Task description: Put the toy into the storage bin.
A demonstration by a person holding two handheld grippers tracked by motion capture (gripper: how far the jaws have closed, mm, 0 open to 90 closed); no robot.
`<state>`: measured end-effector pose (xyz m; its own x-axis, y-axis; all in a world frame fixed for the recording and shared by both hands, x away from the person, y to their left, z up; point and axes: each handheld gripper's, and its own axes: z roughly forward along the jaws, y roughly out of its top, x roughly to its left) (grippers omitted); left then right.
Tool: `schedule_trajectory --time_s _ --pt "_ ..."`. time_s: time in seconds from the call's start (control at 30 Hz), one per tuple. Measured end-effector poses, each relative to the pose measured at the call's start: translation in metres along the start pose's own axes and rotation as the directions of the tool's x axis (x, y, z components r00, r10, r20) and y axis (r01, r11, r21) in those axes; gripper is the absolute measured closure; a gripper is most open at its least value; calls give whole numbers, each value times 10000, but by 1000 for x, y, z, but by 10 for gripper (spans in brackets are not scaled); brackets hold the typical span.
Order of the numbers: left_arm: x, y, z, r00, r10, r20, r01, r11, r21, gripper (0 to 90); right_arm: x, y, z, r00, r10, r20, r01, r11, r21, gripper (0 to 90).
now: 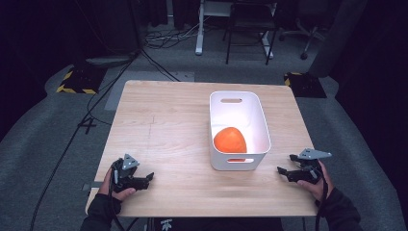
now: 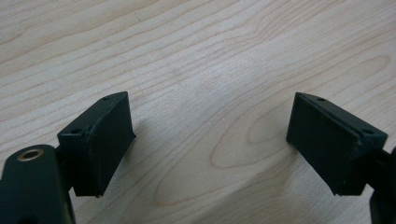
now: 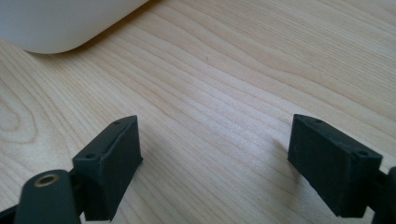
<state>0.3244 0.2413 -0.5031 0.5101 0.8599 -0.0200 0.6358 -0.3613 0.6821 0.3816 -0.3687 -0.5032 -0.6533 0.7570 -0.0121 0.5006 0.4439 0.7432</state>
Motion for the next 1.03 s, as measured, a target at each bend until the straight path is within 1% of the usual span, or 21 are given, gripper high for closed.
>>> schedule_trajectory --time_s 0.27,0.37,1.03 --pt "0 0 0 10000 -30 -21 30 10000 -15 146 0 0 0 10000 38 24 -38 10000 -5 171" --pt "0 1 0 9999 -136 -69 136 9999 -14 146 0 0 0 10000 46 24 -46 10000 -9 170" --pt "0 1 1 9998 -191 -99 191 9998 -7 145 0 0 0 10000 67 15 -67 10000 -12 170"
